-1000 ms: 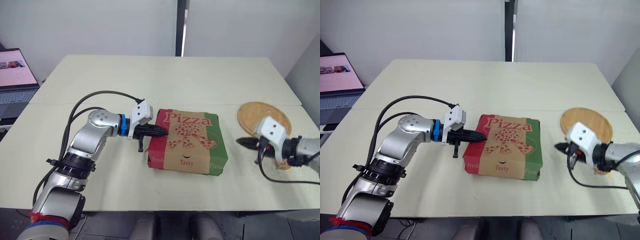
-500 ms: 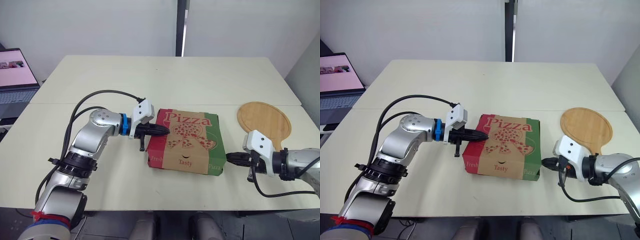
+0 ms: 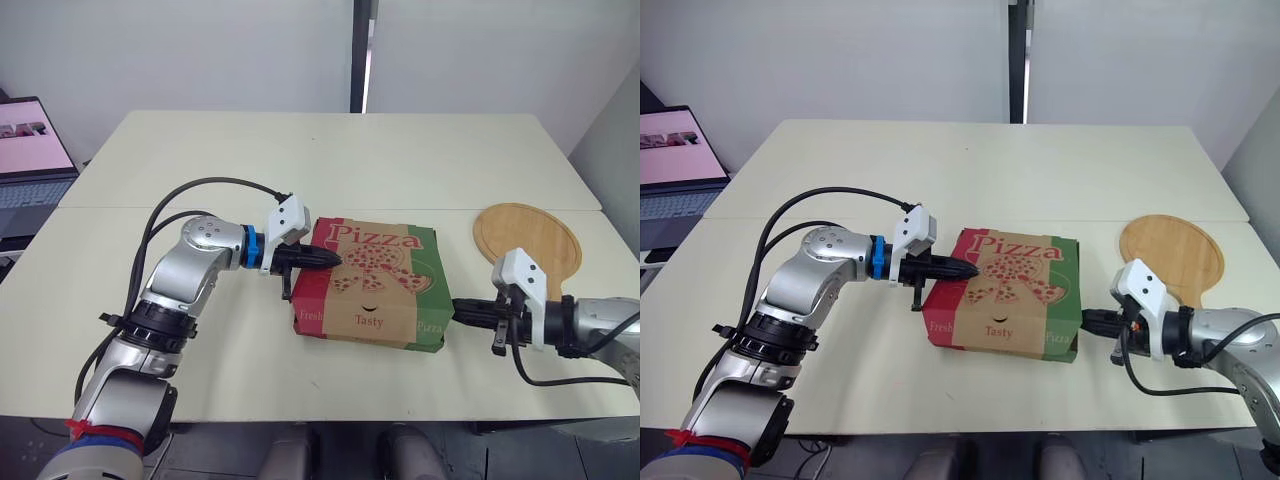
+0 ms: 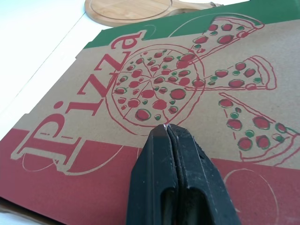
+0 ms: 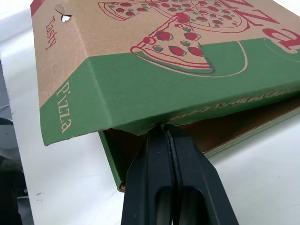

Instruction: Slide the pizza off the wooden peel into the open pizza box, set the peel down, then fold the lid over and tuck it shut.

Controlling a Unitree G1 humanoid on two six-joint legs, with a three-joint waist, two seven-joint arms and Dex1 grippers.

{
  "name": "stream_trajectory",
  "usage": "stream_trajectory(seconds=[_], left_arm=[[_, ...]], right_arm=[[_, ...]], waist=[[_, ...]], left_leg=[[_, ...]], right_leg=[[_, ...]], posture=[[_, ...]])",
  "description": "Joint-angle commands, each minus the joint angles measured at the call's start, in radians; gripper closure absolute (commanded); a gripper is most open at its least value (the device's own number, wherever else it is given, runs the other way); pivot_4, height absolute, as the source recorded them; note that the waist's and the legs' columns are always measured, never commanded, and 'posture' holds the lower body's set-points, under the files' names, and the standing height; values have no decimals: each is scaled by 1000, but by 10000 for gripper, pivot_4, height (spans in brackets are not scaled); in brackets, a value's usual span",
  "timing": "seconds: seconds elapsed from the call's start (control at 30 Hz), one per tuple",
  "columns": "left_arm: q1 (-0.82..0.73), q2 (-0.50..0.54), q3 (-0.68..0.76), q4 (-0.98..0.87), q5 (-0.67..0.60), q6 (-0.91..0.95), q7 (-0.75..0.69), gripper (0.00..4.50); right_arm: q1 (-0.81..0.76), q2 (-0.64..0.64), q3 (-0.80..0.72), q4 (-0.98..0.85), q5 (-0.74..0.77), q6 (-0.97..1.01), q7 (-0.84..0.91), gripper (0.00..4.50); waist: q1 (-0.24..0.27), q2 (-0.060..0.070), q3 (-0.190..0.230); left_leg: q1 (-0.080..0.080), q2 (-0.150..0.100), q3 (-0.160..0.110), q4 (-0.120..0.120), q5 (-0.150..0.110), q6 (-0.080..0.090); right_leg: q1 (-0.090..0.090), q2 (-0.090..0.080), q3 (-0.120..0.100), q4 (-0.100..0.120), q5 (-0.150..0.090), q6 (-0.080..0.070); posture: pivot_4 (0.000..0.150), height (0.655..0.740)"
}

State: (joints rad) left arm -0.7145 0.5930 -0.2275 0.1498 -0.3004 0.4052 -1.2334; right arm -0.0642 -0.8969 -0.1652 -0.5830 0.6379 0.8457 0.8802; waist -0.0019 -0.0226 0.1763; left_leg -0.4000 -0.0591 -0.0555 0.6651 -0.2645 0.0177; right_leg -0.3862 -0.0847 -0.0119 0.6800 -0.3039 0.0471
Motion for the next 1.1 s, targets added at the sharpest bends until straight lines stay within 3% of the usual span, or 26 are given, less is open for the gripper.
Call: stream_trajectory(seconds=[0.03, 0.23, 0.4, 0.53, 0.7, 0.87, 1.1], left_arm=[[-11, -3, 21, -16, -2, -10, -1, 44917], [-5, 1, 14, -17, 10, -18, -6, 44917], [-5, 3, 20, -18, 11, -18, -6, 44917], [-6, 3, 25, -17, 9, -19, -3, 45000], [-11, 6, 28, -10, 7, -22, -8, 45000], [-22, 7, 28, 3, 10, -28, -14, 45000], [-26, 6, 25, 9, 11, -36, -17, 45000]], right_arm=[[13, 11, 13, -40, -17, -33, -25, 45000], [53, -1, 53, -35, -104, -110, -41, 45000], [75, -80, -41, 8, -93, -123, 38, 45000], [89, -139, -129, 25, -63, -119, 108, 36495], [48, -170, -216, -16, 39, -63, 140, 19140], [-16, -157, -141, -136, 82, -48, 82, 691], [-72, -119, 65, -193, -60, -132, 2, 269]], waist=[[0, 0, 0], [-1, 0, 0], [0, 0, 0], [1, 0, 0], [0, 0, 0], [0, 0, 0], [0, 0, 0]], left_leg=[[0, 0, 0, 0, 0, 0], [0, 0, 0, 0, 0, 0], [0, 0, 0, 0, 0, 0], [0, 0, 0, 0, 0, 0], [0, 0, 0, 0, 0, 0], [0, 0, 0, 0, 0, 0], [0, 0, 0, 1, 0, 0]], right_leg=[[0, 0, 0, 0, 0, 0], [0, 0, 0, 0, 0, 0], [0, 0, 0, 0, 0, 0], [0, 0, 0, 0, 0, 0], [1, 0, 0, 0, 0, 0], [0, 0, 0, 0, 0, 0], [0, 0, 0, 0, 0, 0]], posture=[[1500, 7281], [1500, 7281], [1500, 7281], [1500, 7281], [1500, 7281], [1500, 7281], [1500, 7281]])
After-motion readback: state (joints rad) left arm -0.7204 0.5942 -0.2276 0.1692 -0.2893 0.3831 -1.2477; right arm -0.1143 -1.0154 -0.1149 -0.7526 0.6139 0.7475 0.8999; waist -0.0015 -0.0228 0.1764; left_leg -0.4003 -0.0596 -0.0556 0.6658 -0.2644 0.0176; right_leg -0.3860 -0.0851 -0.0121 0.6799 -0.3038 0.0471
